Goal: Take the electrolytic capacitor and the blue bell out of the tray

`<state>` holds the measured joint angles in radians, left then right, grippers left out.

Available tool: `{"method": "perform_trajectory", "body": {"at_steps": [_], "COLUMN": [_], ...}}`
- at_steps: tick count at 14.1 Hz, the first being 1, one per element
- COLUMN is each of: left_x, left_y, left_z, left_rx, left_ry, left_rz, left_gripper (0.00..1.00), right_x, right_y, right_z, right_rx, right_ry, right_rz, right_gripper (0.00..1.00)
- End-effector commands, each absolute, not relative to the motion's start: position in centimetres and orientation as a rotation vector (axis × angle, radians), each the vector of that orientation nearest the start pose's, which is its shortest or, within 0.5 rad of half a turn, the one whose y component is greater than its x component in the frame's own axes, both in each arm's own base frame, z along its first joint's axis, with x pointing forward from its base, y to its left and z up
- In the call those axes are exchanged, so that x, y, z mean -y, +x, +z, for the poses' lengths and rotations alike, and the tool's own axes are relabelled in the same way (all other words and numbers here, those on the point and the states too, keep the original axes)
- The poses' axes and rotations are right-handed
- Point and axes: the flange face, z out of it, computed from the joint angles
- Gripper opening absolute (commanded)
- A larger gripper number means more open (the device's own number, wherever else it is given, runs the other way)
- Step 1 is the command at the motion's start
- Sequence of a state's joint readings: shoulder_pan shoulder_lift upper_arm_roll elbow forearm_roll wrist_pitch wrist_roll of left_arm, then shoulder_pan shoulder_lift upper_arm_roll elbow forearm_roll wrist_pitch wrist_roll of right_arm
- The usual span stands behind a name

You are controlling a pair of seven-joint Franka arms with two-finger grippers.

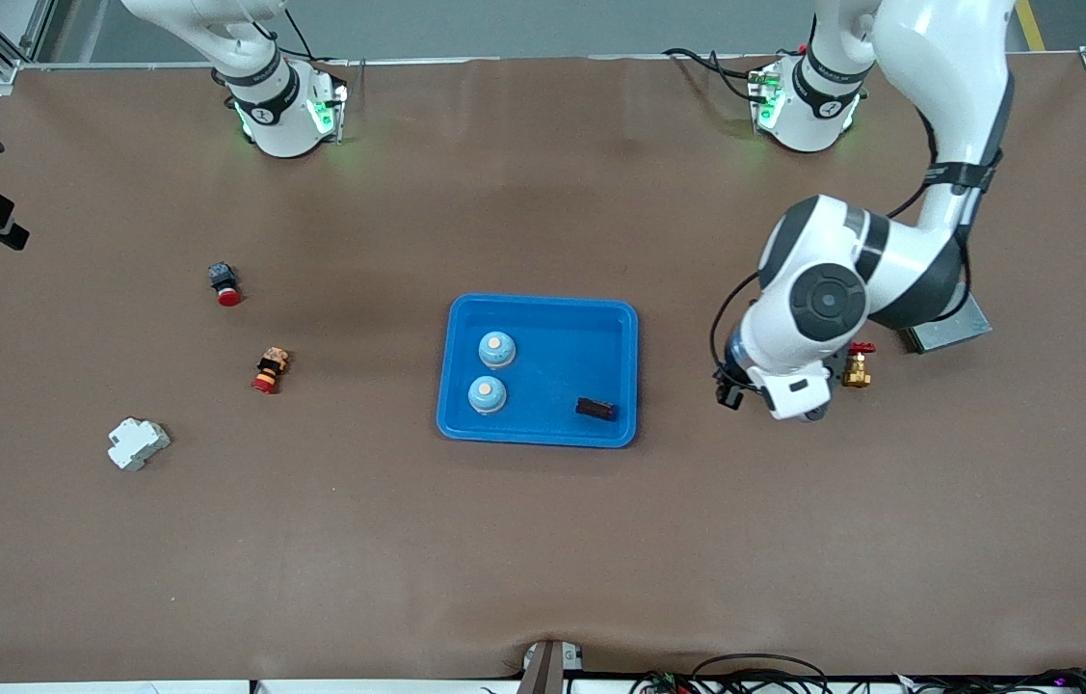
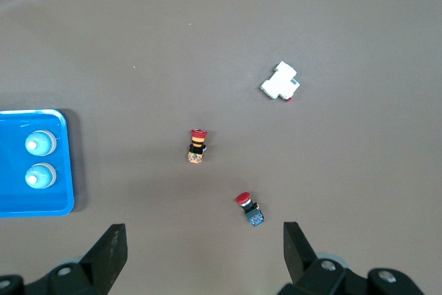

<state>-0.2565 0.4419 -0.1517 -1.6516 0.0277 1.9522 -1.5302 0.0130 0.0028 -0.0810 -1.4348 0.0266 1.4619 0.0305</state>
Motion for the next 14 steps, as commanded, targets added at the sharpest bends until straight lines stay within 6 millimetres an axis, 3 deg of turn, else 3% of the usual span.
{"method": "perform_trajectory", "body": {"at_steps": [1,5,8,10,13,14], "left_x": [22.6,18.4,17.3,15.2,14.0,12.6], "left_y": [59.8,59.5,58.9,59.0,57.6,57.3], "left_z": [35.1,33.9,32.6,31.3,27.9,26.6], "left_rx": [1.536,1.465,1.406,1.433,1.371,1.358], "left_ry": [-2.587,-2.601,-2.611,-2.592,-2.589,-2.580], "left_rz": [0.193,0.242,0.272,0.288,0.262,0.234], "left_gripper": [0.00,0.00,0.00,0.00,0.00,0.00], "right_x": [3.4,3.4,3.4,3.6,3.6,3.5], "right_y": [54.0,54.0,54.0,54.0,54.0,54.0], "right_z": [68.2,68.3,68.2,68.2,68.2,68.2], "right_rx": [-0.158,-0.158,-0.158,-0.163,-0.163,-0.161], "right_ry": [-3.098,-3.098,-3.098,-3.098,-3.098,-3.098], "right_rz": [-0.049,-0.053,-0.051,-0.049,-0.049,-0.049], "right_gripper": [1.00,1.00,1.00,1.00,1.00,1.00]}}
